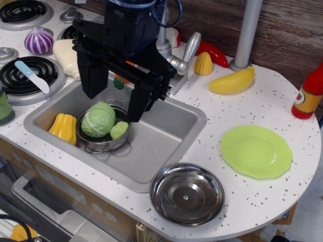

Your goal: Put carrot on plate

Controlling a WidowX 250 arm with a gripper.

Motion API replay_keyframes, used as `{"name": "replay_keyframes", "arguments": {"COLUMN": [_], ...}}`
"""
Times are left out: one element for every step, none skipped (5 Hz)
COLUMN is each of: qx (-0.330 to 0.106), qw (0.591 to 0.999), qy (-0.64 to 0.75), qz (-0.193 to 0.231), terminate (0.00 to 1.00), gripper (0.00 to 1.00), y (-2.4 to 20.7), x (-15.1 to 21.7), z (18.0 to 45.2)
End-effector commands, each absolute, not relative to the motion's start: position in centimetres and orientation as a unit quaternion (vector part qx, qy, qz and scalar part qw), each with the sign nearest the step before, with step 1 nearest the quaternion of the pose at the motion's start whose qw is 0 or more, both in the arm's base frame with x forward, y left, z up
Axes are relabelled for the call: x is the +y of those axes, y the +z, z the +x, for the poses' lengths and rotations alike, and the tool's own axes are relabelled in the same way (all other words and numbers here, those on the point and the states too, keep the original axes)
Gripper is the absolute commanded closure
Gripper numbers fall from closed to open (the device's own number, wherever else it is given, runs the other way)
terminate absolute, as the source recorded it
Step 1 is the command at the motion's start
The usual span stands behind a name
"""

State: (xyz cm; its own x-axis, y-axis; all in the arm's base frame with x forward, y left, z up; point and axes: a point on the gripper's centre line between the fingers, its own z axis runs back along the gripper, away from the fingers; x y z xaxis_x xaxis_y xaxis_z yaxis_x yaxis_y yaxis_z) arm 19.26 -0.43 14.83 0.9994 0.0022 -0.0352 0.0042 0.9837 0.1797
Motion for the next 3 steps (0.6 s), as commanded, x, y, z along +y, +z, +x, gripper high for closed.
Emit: {"name": "replay_keyframes", "arguments": {"qx": [0.018, 0.009, -0.013], "qw": [0.996, 0.997, 0.995], "qy": [0.000, 0.027, 0.038], "qz": [0.090, 0.078, 0.093], "terminate": [0.00, 0.00, 0.00], "gripper": [0.00, 0.00, 0.00], "y": [14.8, 15.2, 15.0], "x": [-0.4, 2.7, 5.0], "z": [19.3, 21.8, 25.3]}}
